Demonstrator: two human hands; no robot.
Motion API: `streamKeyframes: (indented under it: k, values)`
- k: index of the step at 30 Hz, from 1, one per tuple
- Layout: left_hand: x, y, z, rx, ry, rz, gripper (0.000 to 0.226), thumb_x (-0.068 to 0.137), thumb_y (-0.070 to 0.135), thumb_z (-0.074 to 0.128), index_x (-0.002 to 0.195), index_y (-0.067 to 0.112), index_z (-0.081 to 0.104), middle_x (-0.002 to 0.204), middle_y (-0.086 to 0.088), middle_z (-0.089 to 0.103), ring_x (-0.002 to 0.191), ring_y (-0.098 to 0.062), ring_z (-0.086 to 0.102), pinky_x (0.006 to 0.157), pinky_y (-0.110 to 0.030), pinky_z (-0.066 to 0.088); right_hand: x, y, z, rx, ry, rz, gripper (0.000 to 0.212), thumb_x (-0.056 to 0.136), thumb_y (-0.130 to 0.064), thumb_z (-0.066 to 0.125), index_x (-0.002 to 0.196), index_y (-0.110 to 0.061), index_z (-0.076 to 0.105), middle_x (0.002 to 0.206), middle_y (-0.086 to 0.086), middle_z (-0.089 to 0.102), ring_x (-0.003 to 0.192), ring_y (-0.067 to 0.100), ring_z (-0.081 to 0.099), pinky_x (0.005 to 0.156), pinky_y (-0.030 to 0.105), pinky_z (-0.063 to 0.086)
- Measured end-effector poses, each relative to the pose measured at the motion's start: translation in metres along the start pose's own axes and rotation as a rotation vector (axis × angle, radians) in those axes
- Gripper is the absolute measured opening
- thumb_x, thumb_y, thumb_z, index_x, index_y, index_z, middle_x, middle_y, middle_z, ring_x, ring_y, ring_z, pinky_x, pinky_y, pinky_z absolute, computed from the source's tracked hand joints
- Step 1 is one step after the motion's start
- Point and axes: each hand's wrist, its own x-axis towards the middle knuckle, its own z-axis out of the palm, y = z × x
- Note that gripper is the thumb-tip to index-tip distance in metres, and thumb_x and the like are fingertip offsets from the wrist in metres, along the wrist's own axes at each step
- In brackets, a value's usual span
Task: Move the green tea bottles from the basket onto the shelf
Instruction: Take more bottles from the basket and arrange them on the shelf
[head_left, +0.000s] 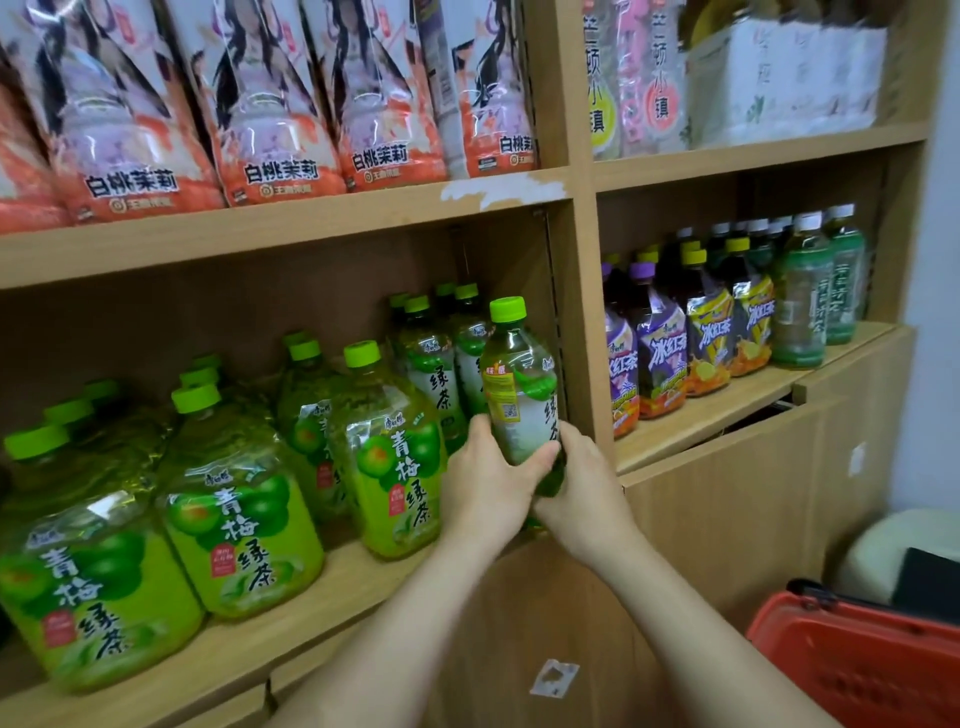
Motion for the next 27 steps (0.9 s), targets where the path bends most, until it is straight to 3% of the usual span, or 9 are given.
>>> streamKeyframes:
  k: [4,9,12,20,23,25,27]
  values:
    - [0.023,0.001,0.021,-0.070,0.069,-0.037,0.058,0.084,0.046,0.063,0.127,0.013,0.043,0.119,-0.009,0.062,0.108,-0.030,0.059,0.087,-0.036,0.048,-0.001,0.016,-0.013,-0.002,-0.039,-0.001,0.072,0.076,-0.011,0.070,0.141,-0.014,0.040,0.136,0.004,0.052,0.125,0.021,0.049,0.104,0.035,0.041]
    - [0.058,-0.001,0.039,-0.076,0.150,-0.085,0.053,0.088,0.038,0.061,0.127,0.005,0.046,0.121,-0.017,0.060,0.114,-0.034,0.055,0.092,-0.039,0.045,-0.009,0.029,-0.022,0.017,0.008,-0.007,0.061,0.081,-0.014,0.066,0.138,-0.016,0.044,0.134,0.002,0.055,0.116,0.021,0.055,0.102,0.035,0.043]
    - [0.071,-0.004,0.046,-0.017,0.181,-0.097,0.052,0.090,0.037,0.058,0.130,0.005,0.047,0.134,-0.018,0.049,0.127,-0.033,0.044,0.101,-0.039,0.038,-0.009,0.032,-0.023,0.030,0.009,-0.030,0.058,0.082,-0.014,0.065,0.136,-0.018,0.045,0.132,0.000,0.056,0.116,0.018,0.055,0.102,0.035,0.043]
    - [0.067,0.004,0.035,0.067,0.169,-0.078,0.052,0.086,0.037,0.065,0.124,0.009,0.046,0.114,-0.014,0.063,0.107,-0.033,0.059,0.084,-0.039,0.048,-0.015,0.022,-0.013,0.109,-0.024,-0.045,0.054,0.081,-0.010,0.065,0.132,-0.020,0.049,0.120,-0.001,0.063,0.112,0.015,0.058,0.099,0.036,0.046]
    - [0.027,0.005,0.003,0.084,0.207,0.125,0.049,0.087,0.026,0.063,0.132,0.017,0.046,0.124,-0.003,0.058,0.111,-0.023,0.057,0.088,-0.036,0.049,-0.013,0.003,-0.001,0.290,-0.083,-0.057,0.061,0.083,-0.010,0.066,0.137,-0.026,0.044,0.126,-0.002,0.060,0.108,0.011,0.060,0.096,0.035,0.050]
    - [-0.008,-0.006,-0.023,0.168,0.336,0.358,0.044,0.084,0.013,0.063,0.127,0.018,0.056,0.123,0.000,0.057,0.109,-0.020,0.056,0.087,-0.034,0.050,-0.013,-0.015,0.006,0.400,-0.183,-0.083,0.079,0.084,-0.015,0.066,0.145,-0.041,0.022,0.135,-0.013,0.044,0.116,0.009,0.055,0.099,0.035,0.047]
    - [-0.034,-0.027,-0.047,0.296,0.466,0.507,0.040,0.078,0.007,0.068,0.117,0.015,0.064,0.117,-0.005,0.060,0.107,-0.023,0.055,0.086,-0.036,0.051,-0.014,-0.034,0.016,0.457,-0.267,-0.138,0.095,0.082,-0.021,0.068,0.143,-0.053,0.002,0.137,-0.019,0.030,0.129,0.004,0.039,0.107,0.034,0.038]
